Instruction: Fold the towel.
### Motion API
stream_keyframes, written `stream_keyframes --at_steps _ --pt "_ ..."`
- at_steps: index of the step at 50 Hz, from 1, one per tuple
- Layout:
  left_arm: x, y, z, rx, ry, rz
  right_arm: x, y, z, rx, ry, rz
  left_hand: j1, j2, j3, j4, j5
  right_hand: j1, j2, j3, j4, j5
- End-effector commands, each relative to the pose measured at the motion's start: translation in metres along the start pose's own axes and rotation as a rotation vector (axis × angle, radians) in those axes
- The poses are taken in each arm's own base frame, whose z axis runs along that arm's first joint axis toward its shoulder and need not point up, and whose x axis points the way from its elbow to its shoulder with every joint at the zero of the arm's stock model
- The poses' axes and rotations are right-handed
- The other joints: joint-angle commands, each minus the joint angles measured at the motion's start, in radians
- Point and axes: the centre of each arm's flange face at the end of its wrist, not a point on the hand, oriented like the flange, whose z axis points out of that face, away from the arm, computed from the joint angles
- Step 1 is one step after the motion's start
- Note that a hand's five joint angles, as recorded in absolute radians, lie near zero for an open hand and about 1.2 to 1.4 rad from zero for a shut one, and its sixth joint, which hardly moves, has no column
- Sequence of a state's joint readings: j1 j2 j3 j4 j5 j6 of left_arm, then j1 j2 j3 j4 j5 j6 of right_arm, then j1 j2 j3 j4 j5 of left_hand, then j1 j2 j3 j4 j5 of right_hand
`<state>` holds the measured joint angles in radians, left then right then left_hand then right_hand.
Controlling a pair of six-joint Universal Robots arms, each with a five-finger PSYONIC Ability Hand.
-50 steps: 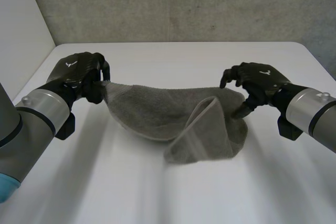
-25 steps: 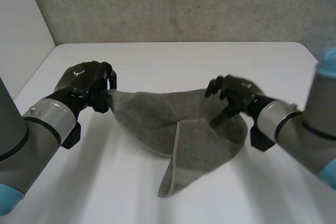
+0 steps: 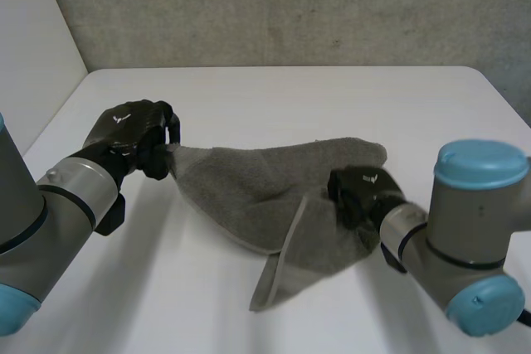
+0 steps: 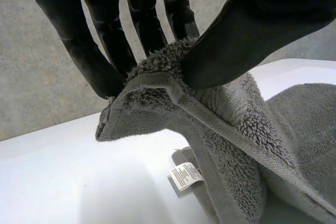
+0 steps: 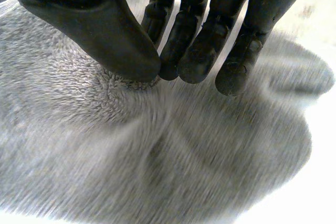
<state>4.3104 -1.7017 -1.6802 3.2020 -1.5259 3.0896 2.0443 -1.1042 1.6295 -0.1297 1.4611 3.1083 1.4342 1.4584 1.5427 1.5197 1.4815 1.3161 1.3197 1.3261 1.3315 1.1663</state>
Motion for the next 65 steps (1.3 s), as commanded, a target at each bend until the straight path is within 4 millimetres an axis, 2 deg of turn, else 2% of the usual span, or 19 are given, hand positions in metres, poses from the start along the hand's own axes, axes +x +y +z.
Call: stream_keyframes --at_steps 1,3,4,7,11,14,20,22,23,24,25,26,28,33,36,38,43,55,65 --pt "0.001 -0.015 0.005 0.058 0.004 0.007 -0.003 -0.080 -0.005 0.274 -0.054 -0.206 -0.038 -0.062 -0.146 -0.123 -0.260 0.080 0.077 0.070 0.065 0.055" --pt "0.001 -0.052 0.015 0.205 0.004 0.005 -0.001 -0.157 -0.002 0.566 -0.127 -0.502 -0.038 -0.062 -0.146 -0.123 -0.260 0.080 0.077 0.070 0.065 0.055" --pt "0.002 -0.069 0.017 0.271 0.006 0.000 -0.001 -0.157 -0.002 0.567 -0.127 -0.503 -0.038 -0.062 -0.146 -0.123 -0.260 0.080 0.077 0.070 0.065 0.055" --pt "0.002 -0.088 0.019 0.343 0.003 -0.013 0.011 -0.237 -0.010 0.870 -0.056 -0.740 -0.038 -0.062 -0.146 -0.123 -0.260 0.080 0.077 0.070 0.065 0.055" --pt "-0.003 -0.157 0.008 0.594 -0.037 -0.168 0.001 -0.282 -0.026 1.087 -0.044 -0.748 -0.038 -0.062 -0.146 -0.123 -0.260 0.080 0.077 0.070 0.065 0.055" --pt "-0.011 -0.171 0.001 0.649 -0.060 -0.263 0.000 -0.284 -0.026 1.109 -0.076 -0.715 -0.038 -0.062 -0.146 -0.123 -0.260 0.080 0.077 0.070 0.065 0.055" --pt "-0.022 -0.144 0.003 0.559 -0.088 -0.314 -0.003 -0.248 -0.008 0.975 -0.290 -0.561 -0.038 -0.062 -0.146 -0.123 -0.260 0.080 0.077 0.070 0.065 0.055" --pt "-0.023 -0.102 0.004 0.422 -0.104 -0.305 -0.007 -0.213 0.005 0.832 -0.360 -0.542 -0.038 -0.062 -0.146 -0.123 -0.260 0.080 0.077 0.070 0.065 0.055" --pt "-0.022 -0.081 0.004 0.356 -0.105 -0.301 -0.007 -0.213 0.005 0.831 -0.360 -0.542 -0.038 -0.062 -0.146 -0.123 -0.260 0.080 0.077 0.070 0.065 0.055" --pt "-0.022 -0.081 0.004 0.355 -0.105 -0.301 -0.007 -0.193 0.012 0.751 -0.382 -0.540 -0.038 -0.062 -0.146 -0.123 -0.260 0.080 0.077 0.070 0.065 0.055" --pt "-0.021 -0.058 0.002 0.283 -0.105 -0.295 -0.007 -0.175 0.019 0.668 -0.392 -0.542 -0.038 -0.062 -0.146 -0.123 -0.260 0.080 0.077 0.070 0.065 0.055" --pt "-0.021 -0.057 0.002 0.282 -0.105 -0.295 -0.007 -0.175 0.019 0.667 -0.392 -0.542 -0.038 -0.062 -0.146 -0.123 -0.260 0.080 0.077 0.070 0.065 0.055" --pt "-0.022 -0.016 -0.004 0.157 -0.098 -0.291 -0.007 -0.159 0.023 0.586 -0.402 -0.549 -0.038 -0.062 -0.146 -0.123 -0.260 0.080 0.077 0.070 0.065 0.055" --pt "-0.029 0.025 -0.010 0.041 -0.101 -0.286 -0.011 -0.084 0.031 0.221 -0.488 -0.625 -0.038 -0.062 -0.146 -0.123 -0.260 0.080 0.077 0.070 0.065 0.055" --pt "-0.030 0.041 -0.013 0.008 -0.107 -0.264 -0.012 -0.067 0.032 0.132 -0.508 -0.653 -0.038 -0.062 -0.146 -0.123 -0.260 0.080 0.077 0.070 0.065 0.055" --pt "-0.029 0.044 -0.014 0.011 -0.105 -0.244 -0.008 -0.043 0.033 -0.037 -0.484 -0.654 -0.038 -0.062 -0.146 -0.123 -0.260 -0.444 -0.447 -0.454 -0.459 -0.469" --pt "-0.031 0.047 -0.006 0.035 -0.104 -0.197 -0.010 -0.028 0.038 -0.098 -0.396 -0.608 -0.038 -0.062 -0.146 -0.123 -0.260 -0.857 -0.861 -0.867 -0.872 -0.882" --pt "-0.038 0.045 -0.004 0.049 -0.122 -0.195 -0.012 -0.051 -0.009 0.062 -0.258 -0.220 -0.038 -0.062 -0.146 -0.123 -0.260 -0.894 -0.897 -0.903 -0.909 -0.918" --pt "-0.040 0.037 -0.006 0.078 -0.129 -0.196 -0.004 -0.022 -0.035 0.049 -0.129 -0.066 -0.038 -0.062 -0.146 -0.123 -0.260 -0.870 -0.874 -0.880 -0.885 -0.895"
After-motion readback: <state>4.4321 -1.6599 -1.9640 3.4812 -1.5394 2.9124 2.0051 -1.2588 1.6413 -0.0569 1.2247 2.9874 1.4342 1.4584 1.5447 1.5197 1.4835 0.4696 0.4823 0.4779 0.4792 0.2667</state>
